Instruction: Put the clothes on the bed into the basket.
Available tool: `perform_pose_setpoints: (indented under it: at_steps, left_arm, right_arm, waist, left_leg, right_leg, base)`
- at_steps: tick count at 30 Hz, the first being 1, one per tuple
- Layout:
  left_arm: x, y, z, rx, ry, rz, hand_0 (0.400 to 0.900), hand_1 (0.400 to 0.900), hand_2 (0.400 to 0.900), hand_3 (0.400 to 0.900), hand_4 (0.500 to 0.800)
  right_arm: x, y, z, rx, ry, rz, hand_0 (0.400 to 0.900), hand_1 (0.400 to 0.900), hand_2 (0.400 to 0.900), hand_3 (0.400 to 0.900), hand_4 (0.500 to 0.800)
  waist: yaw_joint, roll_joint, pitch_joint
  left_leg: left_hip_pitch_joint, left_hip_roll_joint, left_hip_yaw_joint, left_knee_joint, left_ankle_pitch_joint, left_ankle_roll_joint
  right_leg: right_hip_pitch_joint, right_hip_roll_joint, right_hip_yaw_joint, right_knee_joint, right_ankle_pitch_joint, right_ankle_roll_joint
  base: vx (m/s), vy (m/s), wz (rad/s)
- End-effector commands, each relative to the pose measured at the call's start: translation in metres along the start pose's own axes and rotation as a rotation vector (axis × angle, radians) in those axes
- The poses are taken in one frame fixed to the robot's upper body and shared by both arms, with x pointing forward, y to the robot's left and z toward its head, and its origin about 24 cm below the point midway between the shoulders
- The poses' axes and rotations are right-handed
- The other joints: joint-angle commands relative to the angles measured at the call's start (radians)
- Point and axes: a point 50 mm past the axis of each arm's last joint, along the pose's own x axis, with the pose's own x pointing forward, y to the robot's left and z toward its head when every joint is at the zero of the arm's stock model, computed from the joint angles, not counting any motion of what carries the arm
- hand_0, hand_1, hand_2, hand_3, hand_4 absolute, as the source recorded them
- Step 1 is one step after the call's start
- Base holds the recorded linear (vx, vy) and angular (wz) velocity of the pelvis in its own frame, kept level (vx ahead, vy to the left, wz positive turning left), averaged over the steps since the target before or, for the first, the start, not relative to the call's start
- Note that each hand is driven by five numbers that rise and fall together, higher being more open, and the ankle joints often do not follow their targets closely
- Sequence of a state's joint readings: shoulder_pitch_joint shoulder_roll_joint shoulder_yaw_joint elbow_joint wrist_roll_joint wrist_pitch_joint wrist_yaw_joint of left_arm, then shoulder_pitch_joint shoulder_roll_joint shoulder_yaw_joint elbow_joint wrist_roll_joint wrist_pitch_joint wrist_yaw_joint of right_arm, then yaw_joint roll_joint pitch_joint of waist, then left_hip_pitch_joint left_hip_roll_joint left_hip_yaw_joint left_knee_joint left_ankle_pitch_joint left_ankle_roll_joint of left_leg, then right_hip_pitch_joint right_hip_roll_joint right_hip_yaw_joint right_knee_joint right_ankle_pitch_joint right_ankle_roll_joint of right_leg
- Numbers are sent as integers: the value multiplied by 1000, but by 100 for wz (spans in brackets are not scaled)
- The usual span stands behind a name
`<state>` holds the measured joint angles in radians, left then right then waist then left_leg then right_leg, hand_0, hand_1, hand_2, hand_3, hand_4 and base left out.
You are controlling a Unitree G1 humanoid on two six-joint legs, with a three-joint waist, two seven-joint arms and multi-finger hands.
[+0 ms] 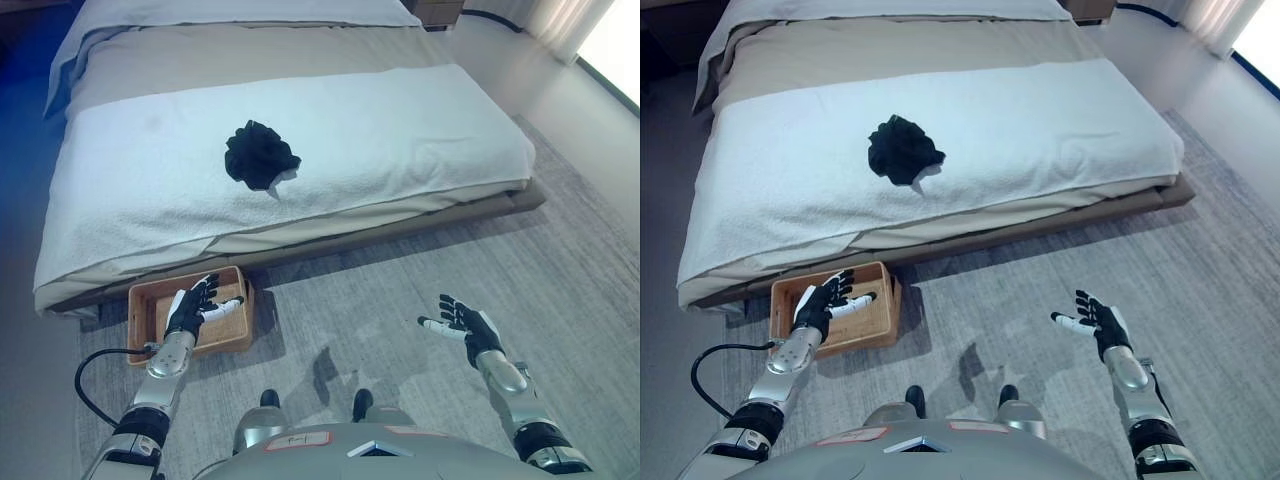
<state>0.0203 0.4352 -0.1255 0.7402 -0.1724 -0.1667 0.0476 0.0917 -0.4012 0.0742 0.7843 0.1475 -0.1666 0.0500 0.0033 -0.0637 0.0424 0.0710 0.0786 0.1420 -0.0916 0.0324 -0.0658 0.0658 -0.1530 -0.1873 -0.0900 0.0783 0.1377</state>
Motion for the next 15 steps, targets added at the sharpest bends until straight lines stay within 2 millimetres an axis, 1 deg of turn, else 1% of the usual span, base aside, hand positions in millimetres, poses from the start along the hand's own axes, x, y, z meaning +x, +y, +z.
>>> perform_pose_setpoints:
  at_steps: [1,6,15]
  left_arm:
    - [13,14,48,-16,-205,53,900,900,900,900,800]
    - [13,15,44,-48,-190,66,900,900,900,900,800]
    - [13,14,49,-26,-204,59,900,900,900,900,800]
  right_arm:
    - [5,-21,43,2,-201,-65,900,900,900,900,800]
    - [5,-17,41,1,-193,-47,900,900,900,900,800]
    - [4,-18,39,18,-188,-58,900,900,900,900,800]
  waist:
    - [14,21,-41]
    - [13,19,-39]
    - [11,10,-33]
  left_leg:
    - [18,151,21,4,16,-101]
    - [16,153,21,4,17,-102]
    - [0,151,16,4,18,-102]
  right_leg:
    - [-29,-101,-30,43,20,79]
    - [-30,-96,-32,41,20,78]
    - [-34,-100,-40,39,27,81]
  base:
    - [0,0,0]
    - [0,0,0]
    - [-13,3,5]
